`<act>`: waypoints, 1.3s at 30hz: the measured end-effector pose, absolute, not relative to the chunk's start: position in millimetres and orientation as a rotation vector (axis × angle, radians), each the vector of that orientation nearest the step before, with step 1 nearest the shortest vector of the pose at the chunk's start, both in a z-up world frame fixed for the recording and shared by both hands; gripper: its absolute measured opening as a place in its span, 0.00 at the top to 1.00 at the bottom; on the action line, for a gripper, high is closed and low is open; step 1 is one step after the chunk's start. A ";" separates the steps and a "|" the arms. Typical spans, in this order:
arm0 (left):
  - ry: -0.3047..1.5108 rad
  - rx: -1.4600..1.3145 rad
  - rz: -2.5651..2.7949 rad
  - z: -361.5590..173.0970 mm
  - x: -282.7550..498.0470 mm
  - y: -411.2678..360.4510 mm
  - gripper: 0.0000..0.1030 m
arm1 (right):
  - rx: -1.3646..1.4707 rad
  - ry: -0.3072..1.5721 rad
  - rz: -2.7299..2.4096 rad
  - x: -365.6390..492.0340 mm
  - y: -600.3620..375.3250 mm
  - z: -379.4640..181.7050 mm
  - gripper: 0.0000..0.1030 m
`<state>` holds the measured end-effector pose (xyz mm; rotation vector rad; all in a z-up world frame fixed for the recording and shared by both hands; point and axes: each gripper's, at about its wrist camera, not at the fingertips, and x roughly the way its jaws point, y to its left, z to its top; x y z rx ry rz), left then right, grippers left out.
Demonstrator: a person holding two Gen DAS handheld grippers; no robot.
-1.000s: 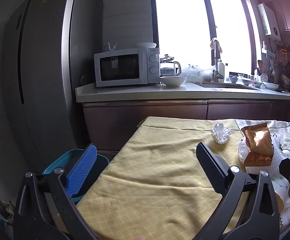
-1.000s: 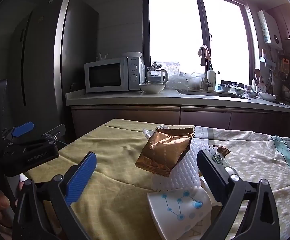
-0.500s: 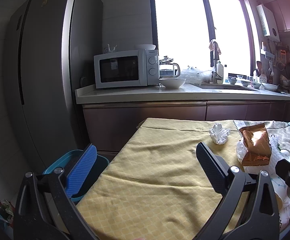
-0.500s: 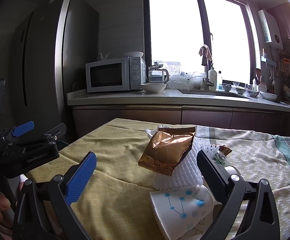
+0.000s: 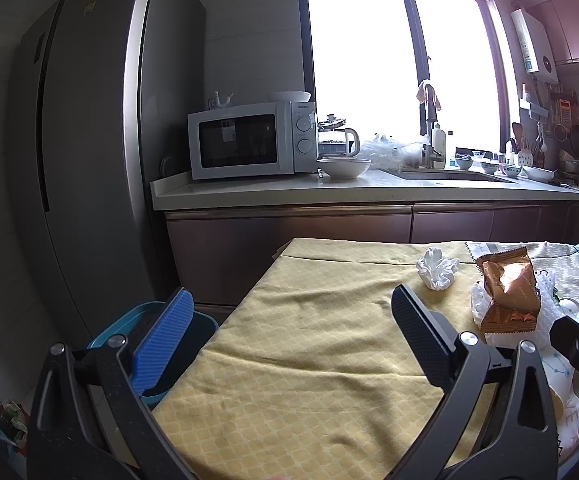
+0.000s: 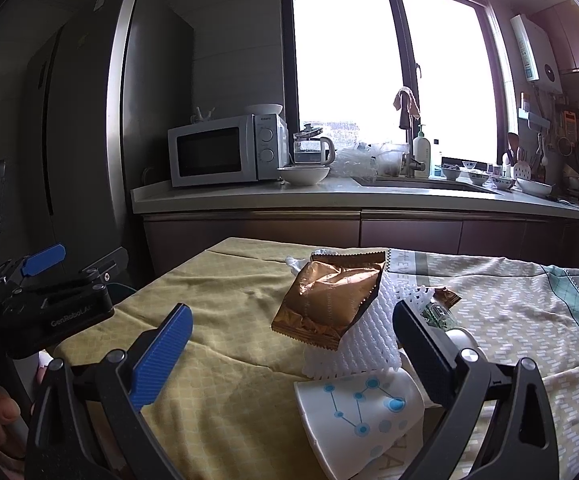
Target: Collect trash
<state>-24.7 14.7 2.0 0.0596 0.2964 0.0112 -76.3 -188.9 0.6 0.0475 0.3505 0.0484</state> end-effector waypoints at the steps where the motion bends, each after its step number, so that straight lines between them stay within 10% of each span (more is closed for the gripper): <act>1: 0.296 0.059 0.011 2.2 -24.8 14.7 0.05 | 0.048 0.350 0.049 -76.5 -189.2 0.7 0.06; 39: 0.298 0.065 -0.013 1.4 -25.4 6.9 0.05 | 0.052 0.352 0.044 -73.2 -196.0 1.7 0.06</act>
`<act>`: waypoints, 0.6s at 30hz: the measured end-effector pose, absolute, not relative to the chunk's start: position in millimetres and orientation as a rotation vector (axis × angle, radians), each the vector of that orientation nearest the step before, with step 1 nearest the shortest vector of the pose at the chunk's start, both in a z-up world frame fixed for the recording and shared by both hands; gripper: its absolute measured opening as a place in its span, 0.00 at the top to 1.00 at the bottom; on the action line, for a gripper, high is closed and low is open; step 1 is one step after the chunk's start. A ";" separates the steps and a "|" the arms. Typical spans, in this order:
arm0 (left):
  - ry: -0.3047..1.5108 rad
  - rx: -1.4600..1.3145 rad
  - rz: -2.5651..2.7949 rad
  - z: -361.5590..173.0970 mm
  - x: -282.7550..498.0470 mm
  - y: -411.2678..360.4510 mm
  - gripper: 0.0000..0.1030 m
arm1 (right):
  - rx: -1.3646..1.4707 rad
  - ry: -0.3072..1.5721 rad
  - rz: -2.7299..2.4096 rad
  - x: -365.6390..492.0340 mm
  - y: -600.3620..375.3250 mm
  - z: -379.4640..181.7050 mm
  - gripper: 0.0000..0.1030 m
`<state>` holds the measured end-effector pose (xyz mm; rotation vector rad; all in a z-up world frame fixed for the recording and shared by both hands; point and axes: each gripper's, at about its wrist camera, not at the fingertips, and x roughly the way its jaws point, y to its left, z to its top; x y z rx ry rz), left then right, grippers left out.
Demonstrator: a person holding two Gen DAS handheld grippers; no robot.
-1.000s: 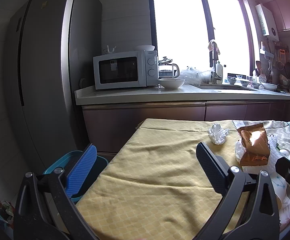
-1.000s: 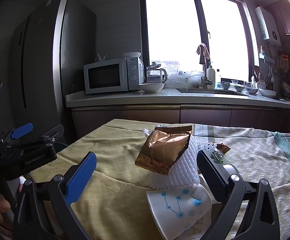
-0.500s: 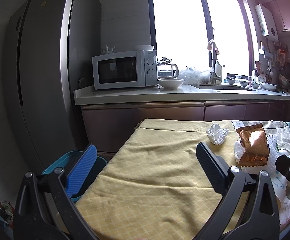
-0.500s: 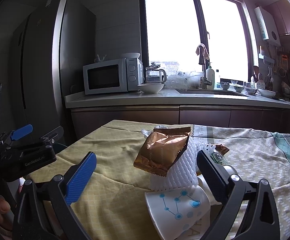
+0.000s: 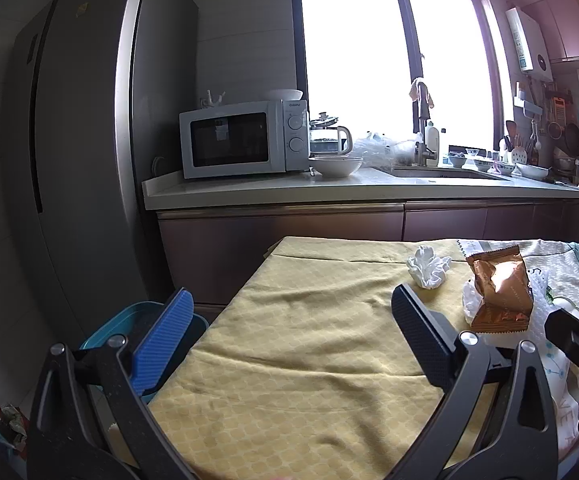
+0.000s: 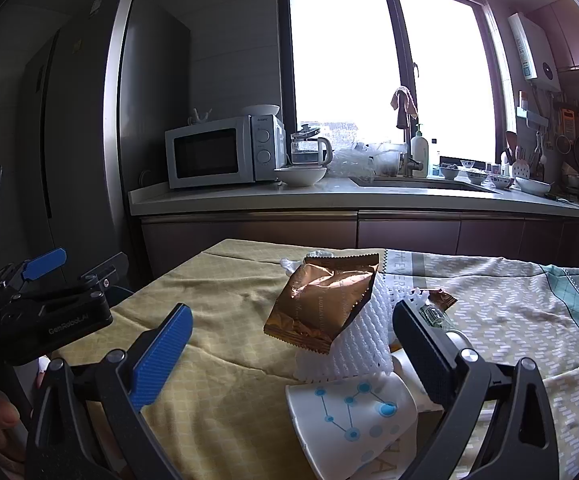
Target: Collect trash
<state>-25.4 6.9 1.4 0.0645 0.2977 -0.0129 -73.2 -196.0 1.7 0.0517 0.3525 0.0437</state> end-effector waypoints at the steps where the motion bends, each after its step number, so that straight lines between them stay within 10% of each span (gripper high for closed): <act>1: 0.299 0.065 -0.014 1.4 -25.3 6.8 0.05 | 0.054 0.353 0.045 -73.4 -196.3 1.8 0.06; 18: 0.338 0.068 -0.071 -3.0 -20.3 -0.9 0.05 | 0.059 0.362 0.040 -71.7 -204.4 -0.7 0.06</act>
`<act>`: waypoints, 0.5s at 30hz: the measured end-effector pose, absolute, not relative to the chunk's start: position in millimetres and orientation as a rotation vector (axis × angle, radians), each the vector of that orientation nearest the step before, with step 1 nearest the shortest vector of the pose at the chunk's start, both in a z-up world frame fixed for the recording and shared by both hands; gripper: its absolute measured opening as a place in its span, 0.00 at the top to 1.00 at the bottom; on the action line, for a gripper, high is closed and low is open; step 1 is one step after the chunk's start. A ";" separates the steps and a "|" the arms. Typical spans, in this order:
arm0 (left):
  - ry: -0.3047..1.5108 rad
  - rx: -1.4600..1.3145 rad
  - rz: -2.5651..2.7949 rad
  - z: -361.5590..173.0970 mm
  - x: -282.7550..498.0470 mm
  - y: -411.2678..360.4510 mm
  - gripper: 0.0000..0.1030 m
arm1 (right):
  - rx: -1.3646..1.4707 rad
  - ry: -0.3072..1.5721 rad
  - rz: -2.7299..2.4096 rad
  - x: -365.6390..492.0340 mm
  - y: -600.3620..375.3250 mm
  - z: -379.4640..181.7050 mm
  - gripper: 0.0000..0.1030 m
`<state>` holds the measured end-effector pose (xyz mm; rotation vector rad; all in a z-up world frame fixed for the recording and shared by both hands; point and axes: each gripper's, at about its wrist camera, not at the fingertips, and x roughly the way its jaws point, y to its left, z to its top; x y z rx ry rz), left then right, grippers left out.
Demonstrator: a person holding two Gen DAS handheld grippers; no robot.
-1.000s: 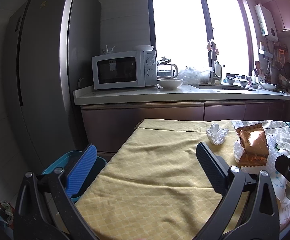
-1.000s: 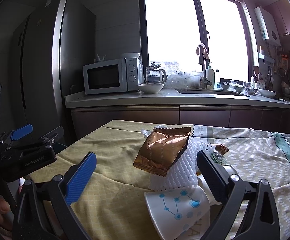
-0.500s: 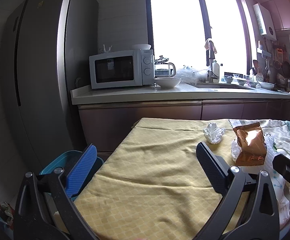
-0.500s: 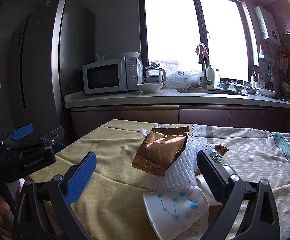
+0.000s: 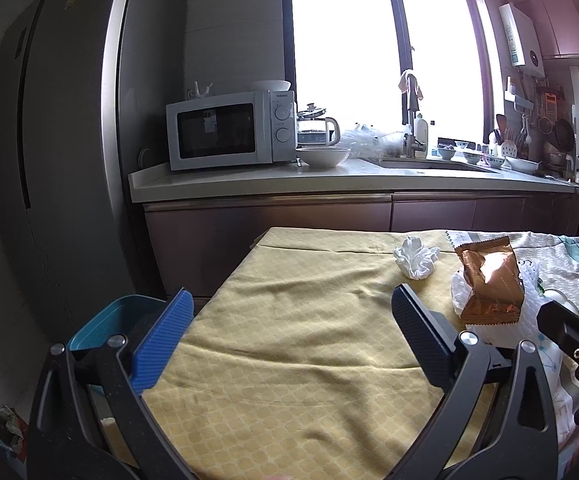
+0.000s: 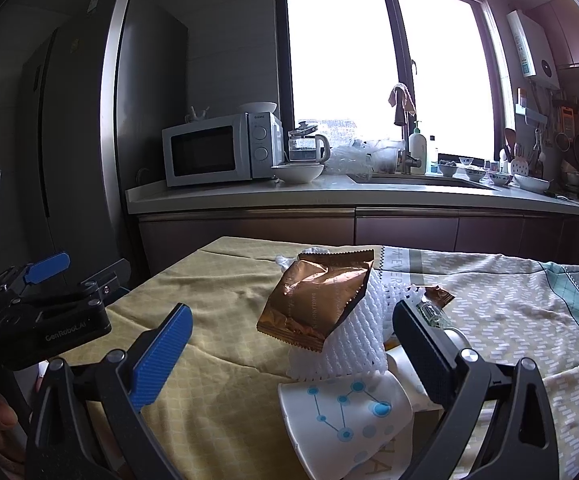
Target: Collect trash
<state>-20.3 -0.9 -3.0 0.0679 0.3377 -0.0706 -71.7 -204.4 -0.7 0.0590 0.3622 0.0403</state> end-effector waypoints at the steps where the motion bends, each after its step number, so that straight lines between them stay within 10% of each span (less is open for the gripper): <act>1: 0.342 0.070 -0.085 -3.9 -20.4 -2.8 0.05 | 0.063 0.366 0.035 -71.3 -207.4 -1.3 0.06; 15: 0.509 0.078 -0.476 -18.5 15.5 -58.4 0.05 | 0.140 0.444 -0.076 -64.0 -269.3 -15.9 0.06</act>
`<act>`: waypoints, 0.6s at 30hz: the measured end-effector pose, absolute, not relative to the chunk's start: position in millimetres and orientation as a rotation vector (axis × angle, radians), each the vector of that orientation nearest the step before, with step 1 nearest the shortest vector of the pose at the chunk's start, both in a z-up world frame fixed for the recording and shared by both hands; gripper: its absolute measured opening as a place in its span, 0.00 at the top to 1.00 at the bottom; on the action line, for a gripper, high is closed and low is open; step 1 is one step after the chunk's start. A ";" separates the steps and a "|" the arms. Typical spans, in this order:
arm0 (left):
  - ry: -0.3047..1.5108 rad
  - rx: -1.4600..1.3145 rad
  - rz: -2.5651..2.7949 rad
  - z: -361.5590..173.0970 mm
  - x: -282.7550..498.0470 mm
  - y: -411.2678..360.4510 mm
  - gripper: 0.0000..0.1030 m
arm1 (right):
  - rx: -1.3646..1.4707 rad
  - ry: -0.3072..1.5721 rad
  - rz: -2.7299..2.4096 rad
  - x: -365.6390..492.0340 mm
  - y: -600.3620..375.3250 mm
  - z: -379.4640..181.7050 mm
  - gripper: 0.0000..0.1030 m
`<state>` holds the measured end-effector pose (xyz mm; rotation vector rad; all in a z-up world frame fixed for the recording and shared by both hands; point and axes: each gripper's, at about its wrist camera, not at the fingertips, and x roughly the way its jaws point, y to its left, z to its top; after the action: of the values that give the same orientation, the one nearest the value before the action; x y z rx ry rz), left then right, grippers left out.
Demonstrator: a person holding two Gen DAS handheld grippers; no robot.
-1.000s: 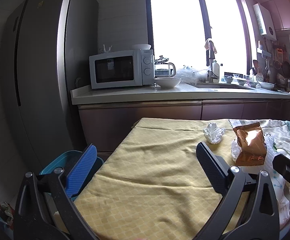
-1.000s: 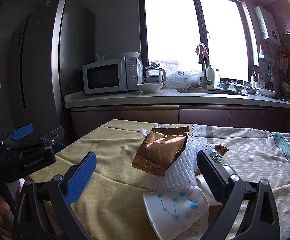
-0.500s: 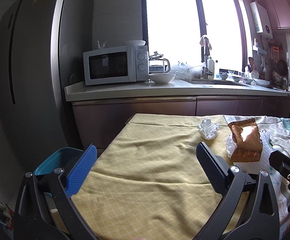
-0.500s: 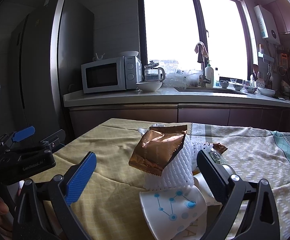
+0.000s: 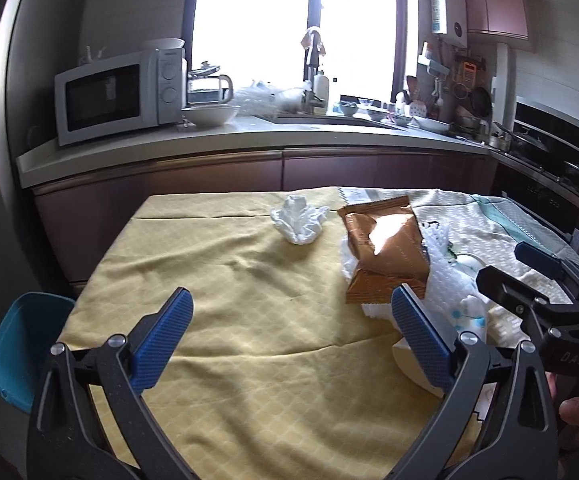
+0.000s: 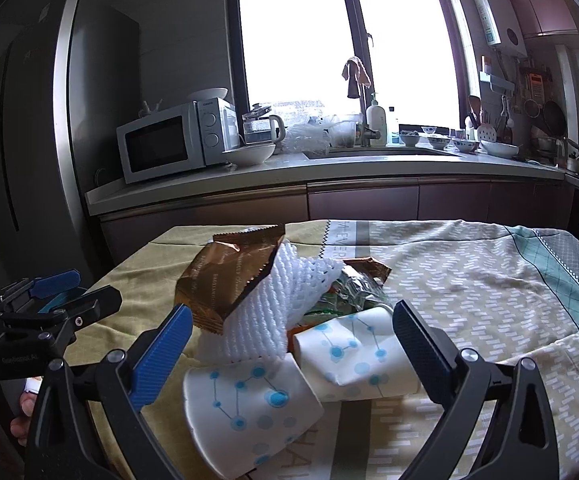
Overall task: Collect trash
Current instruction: 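Grasp the brown wrapper with the left tool while the right tool grasps a white foam net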
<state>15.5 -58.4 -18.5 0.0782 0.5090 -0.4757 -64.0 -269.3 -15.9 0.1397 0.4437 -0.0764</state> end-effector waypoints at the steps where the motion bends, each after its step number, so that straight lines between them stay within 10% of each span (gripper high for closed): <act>1: 0.519 0.078 -0.504 -20.4 19.3 -66.2 0.05 | 0.149 0.455 -0.082 -62.1 -274.1 -17.9 0.06; 8: 0.595 0.116 -0.642 -28.8 49.7 -112.2 0.11 | 0.212 0.505 -0.080 -55.5 -296.4 -29.3 0.06; 18: 0.787 -0.035 -0.769 -53.8 84.6 -120.4 0.54 | 0.223 0.511 -0.025 -49.7 -296.4 -29.2 0.06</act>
<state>84.6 -120.4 -53.8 -0.0348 0.7866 -0.7688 -49.7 -296.4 -29.2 0.2234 0.5109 -0.0255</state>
